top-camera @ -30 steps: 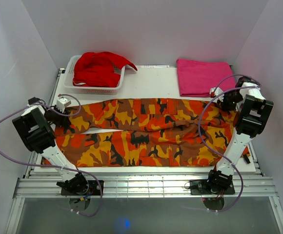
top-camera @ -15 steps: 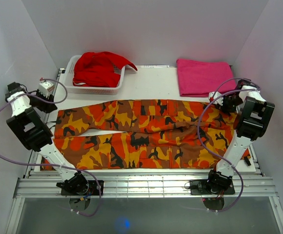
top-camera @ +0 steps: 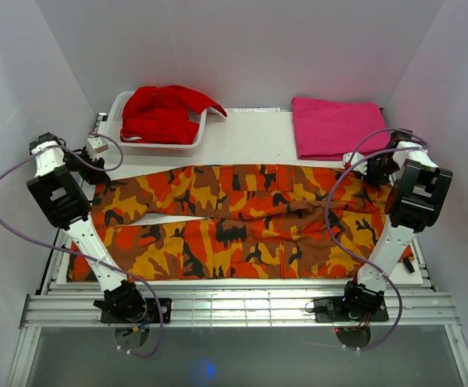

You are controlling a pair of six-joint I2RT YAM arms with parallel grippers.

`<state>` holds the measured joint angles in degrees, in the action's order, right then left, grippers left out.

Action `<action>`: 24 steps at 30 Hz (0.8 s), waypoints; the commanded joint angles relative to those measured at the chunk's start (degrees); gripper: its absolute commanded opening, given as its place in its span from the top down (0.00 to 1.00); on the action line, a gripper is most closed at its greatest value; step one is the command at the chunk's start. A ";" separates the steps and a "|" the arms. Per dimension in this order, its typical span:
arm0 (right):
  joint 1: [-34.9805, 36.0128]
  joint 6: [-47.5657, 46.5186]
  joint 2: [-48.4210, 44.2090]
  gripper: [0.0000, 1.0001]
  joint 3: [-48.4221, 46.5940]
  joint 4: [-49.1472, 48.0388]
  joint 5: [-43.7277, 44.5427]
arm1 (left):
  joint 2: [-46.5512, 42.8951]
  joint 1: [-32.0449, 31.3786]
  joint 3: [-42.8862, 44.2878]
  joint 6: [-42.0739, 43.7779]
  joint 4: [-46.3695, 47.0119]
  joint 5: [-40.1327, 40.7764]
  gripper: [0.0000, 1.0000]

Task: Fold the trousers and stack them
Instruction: Flatten the trousers out, then fold the trousers

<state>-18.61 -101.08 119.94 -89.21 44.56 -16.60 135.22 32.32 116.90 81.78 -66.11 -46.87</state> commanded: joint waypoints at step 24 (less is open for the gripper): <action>-0.37 -2.55 0.21 0.92 -1.23 2.12 1.58 | 4.44 -2.96 -4.66 20.35 -11.94 21.65 0.55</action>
<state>-18.35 -102.48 120.38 -90.11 45.65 -14.83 137.27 28.95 115.81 99.98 -76.07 -35.70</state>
